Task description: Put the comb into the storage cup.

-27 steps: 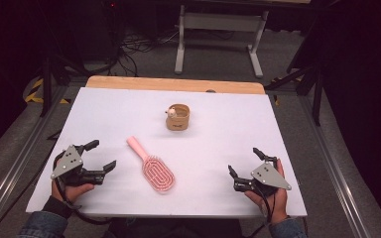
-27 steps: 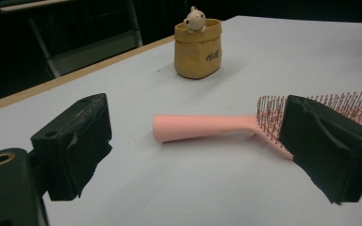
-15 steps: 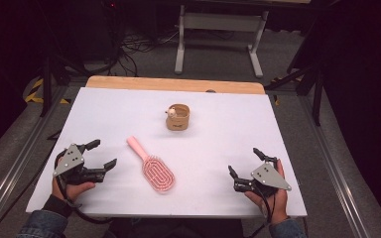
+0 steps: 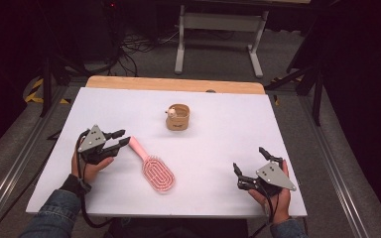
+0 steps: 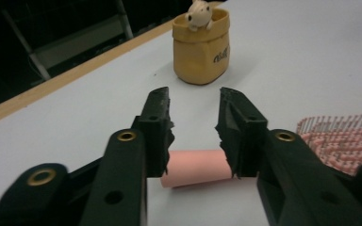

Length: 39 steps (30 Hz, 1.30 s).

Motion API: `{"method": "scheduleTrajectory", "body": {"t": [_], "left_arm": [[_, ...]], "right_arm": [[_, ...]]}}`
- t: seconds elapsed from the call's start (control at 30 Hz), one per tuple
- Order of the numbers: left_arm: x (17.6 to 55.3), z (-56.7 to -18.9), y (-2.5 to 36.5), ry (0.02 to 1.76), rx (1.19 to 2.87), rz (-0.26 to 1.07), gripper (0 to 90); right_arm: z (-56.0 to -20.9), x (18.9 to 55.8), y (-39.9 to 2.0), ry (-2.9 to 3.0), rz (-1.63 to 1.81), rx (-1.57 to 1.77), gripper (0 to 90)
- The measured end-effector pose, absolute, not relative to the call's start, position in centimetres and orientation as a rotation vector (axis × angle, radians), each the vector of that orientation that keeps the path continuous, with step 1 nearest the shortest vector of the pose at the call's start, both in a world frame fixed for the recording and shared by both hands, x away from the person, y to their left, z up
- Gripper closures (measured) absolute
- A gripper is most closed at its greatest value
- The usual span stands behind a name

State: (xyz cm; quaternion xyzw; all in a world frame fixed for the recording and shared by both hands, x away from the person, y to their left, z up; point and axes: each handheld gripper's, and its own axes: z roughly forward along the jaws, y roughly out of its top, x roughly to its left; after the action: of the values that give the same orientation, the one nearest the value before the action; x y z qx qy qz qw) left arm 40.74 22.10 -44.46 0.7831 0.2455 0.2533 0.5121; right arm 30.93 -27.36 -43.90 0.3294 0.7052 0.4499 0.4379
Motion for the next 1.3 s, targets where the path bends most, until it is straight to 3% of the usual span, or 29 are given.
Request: {"method": "scheduleTrajectory", "body": {"t": [0.2, 0.3, 0.67, 1.3], "left_arm": [[42.1, -44.5, 20.8, 0.615, 1.951, 0.627, 86.6], [42.9, -44.5, 19.8, 0.613, 1.995, 0.624, 89.9], [45.5, -45.5, 16.8, 0.648, 2.125, 0.581, 90.0], [46.3, -46.7, 16.5, 0.747, 2.282, 0.583, 90.0]], "right_arm": [[-44.2, 31.3, -26.8, 1.787, 1.097, 0.791, 6.9], [-44.2, 31.3, -26.7, 1.793, 1.086, 0.789, 7.5], [-44.2, 31.5, -26.6, 1.8, 1.085, 0.789, 7.8], [-44.6, 32.1, -26.2, 1.842, 1.064, 0.774, 7.8]]}}
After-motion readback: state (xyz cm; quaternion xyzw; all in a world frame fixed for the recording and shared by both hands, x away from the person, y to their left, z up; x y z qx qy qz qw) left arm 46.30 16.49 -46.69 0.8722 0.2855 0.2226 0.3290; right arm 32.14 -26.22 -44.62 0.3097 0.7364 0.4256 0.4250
